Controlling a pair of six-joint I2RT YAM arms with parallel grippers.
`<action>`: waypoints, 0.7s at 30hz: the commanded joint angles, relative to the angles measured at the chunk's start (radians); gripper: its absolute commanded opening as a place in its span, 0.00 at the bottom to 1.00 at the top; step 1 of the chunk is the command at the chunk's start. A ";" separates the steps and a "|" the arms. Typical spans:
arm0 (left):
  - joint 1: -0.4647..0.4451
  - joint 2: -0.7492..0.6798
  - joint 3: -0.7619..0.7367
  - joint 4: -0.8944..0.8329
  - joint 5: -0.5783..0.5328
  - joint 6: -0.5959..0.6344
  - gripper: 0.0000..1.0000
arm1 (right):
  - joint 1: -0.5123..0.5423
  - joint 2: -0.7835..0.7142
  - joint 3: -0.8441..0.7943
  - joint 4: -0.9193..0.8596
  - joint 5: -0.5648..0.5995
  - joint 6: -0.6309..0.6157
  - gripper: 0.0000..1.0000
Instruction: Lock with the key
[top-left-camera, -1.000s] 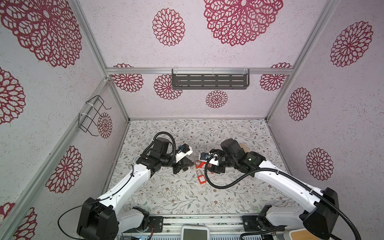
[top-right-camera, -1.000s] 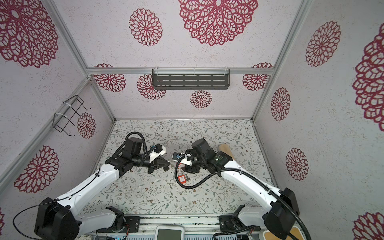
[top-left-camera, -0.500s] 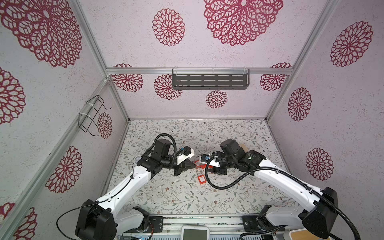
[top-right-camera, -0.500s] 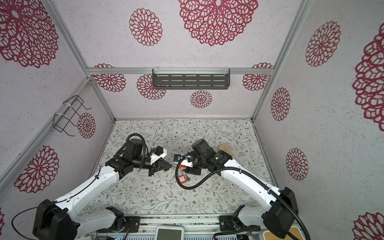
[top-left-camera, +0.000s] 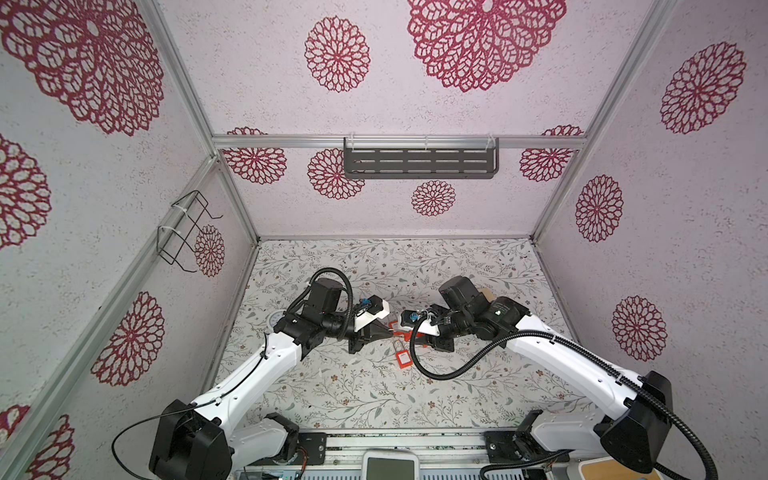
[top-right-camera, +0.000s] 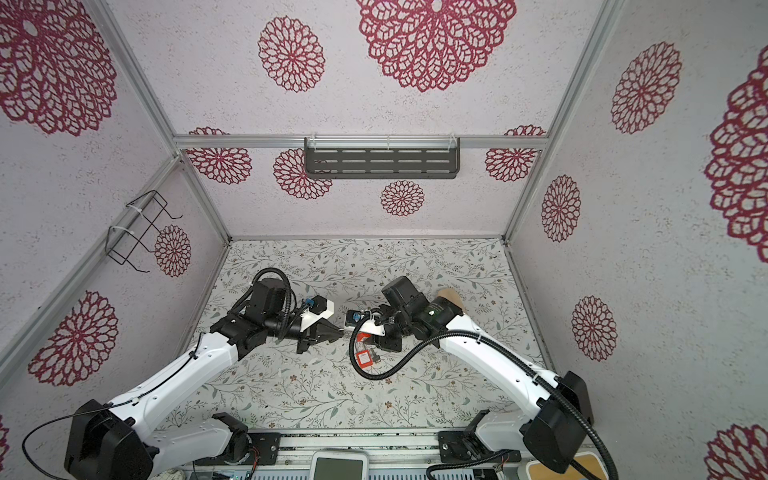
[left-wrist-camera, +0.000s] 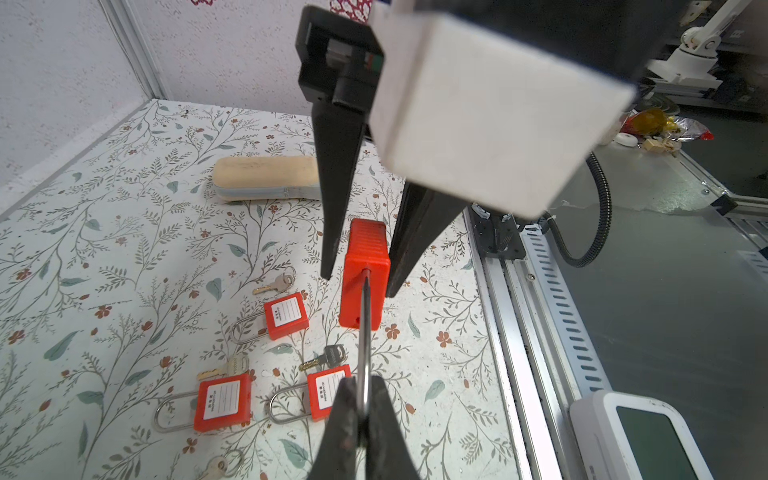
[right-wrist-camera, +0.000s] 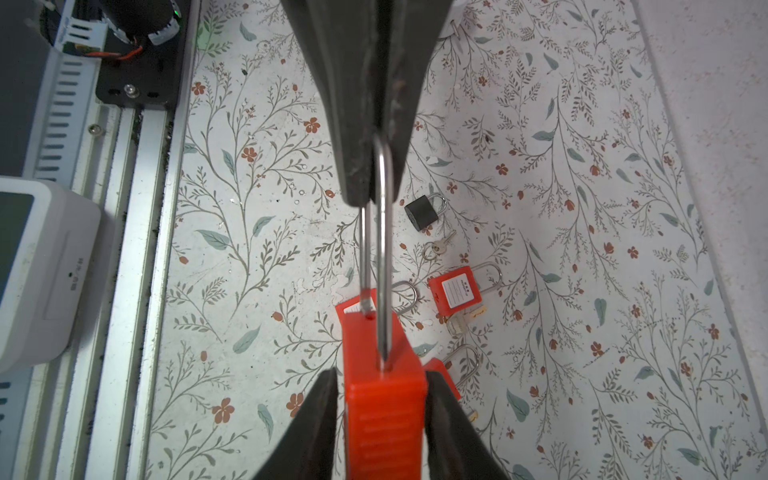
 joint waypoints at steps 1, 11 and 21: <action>-0.008 -0.027 0.001 0.012 0.038 0.026 0.00 | -0.012 0.011 0.044 -0.049 -0.043 -0.010 0.42; -0.008 -0.027 0.007 0.002 0.044 0.041 0.00 | -0.022 0.024 0.048 -0.057 -0.083 -0.017 0.31; -0.023 -0.018 -0.017 0.024 0.048 0.023 0.00 | -0.028 0.019 0.055 -0.029 -0.145 -0.023 0.13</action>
